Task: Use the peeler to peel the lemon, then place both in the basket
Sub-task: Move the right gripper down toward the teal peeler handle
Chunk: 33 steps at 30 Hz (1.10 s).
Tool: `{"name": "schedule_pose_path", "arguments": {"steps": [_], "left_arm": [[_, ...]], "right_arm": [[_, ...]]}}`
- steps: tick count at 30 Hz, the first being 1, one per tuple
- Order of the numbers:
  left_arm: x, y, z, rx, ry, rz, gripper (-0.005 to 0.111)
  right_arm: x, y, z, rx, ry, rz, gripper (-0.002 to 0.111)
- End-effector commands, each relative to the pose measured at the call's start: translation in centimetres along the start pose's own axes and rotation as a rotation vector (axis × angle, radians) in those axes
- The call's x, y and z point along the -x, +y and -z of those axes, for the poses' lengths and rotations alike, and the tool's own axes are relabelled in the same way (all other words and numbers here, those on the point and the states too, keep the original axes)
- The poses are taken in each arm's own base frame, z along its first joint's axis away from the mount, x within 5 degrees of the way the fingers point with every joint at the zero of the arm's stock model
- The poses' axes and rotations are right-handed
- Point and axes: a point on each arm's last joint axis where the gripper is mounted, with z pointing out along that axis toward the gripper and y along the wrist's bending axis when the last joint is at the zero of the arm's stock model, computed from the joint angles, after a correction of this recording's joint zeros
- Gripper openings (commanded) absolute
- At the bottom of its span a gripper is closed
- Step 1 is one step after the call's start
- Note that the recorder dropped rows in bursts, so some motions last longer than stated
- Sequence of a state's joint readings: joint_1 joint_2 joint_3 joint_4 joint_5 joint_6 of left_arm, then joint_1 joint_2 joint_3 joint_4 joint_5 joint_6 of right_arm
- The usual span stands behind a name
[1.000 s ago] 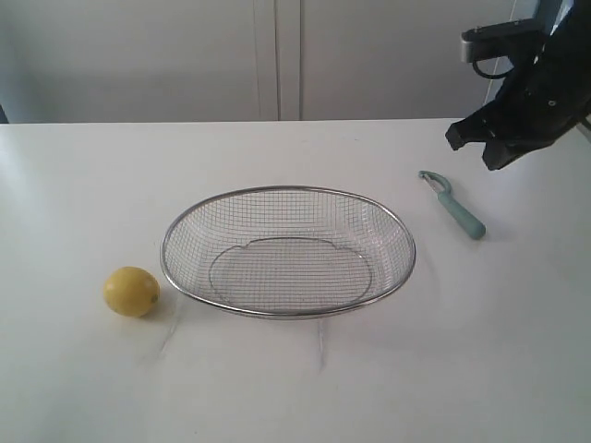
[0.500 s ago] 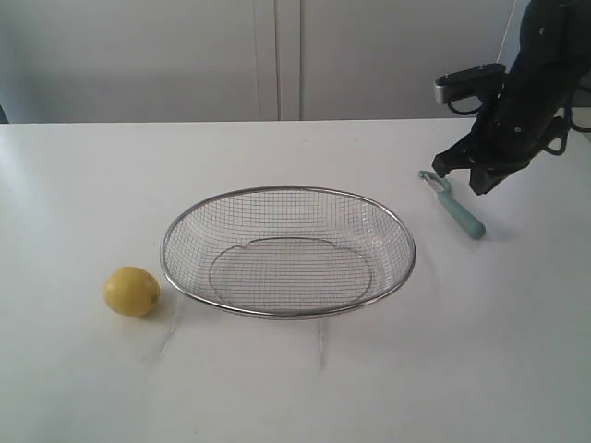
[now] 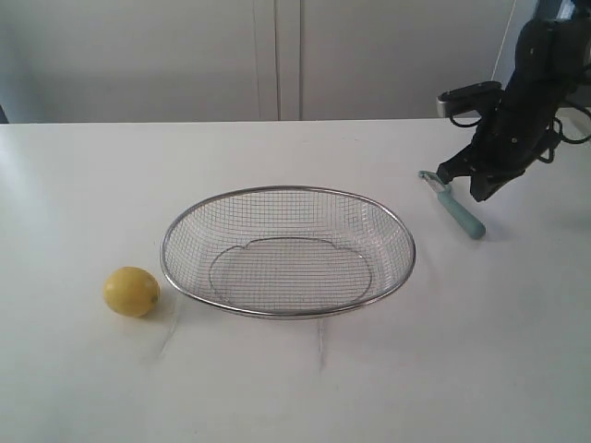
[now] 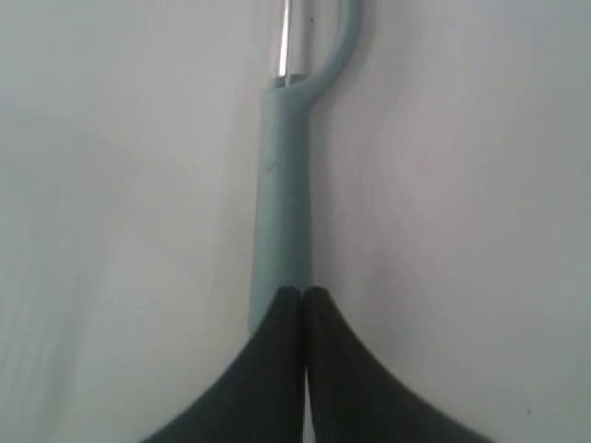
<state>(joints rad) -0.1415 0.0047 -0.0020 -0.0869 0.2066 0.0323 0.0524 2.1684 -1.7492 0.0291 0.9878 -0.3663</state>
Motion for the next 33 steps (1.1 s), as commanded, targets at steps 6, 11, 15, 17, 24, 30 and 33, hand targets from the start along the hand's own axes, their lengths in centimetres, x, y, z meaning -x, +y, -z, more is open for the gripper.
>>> {"name": "schedule_pose_path", "arguments": {"steps": [6,11,15,17,24,30,33], "left_arm": [[-0.1,0.0,0.0,-0.002,0.0,0.008,0.0],[-0.1,0.0,0.0,-0.002,0.0,0.008,0.0],[-0.1,0.0,0.0,-0.002,0.0,0.008,0.0],[-0.1,0.0,0.0,-0.002,0.0,0.008,0.0],[-0.1,0.0,0.0,-0.002,0.0,0.008,0.0],[-0.1,0.0,0.0,-0.002,0.0,0.008,0.0],[-0.1,0.0,0.0,-0.002,0.0,0.008,0.0]], "right_arm": [[0.4,0.1,-0.2,0.05,-0.045,0.087,0.031],[0.8,-0.1,-0.1,0.027,-0.088,0.124,0.053],[1.0,-0.2,-0.2,0.013,-0.108,0.129,0.054],[1.0,-0.2,-0.3,0.009,-0.11,0.13,0.054],[0.8,-0.2,-1.9,0.019,-0.085,0.119,0.054],[0.7,-0.2,-3.2,0.021,-0.067,0.101,0.054],[0.6,-0.2,-4.0,0.026,-0.054,0.098,0.054]]}}
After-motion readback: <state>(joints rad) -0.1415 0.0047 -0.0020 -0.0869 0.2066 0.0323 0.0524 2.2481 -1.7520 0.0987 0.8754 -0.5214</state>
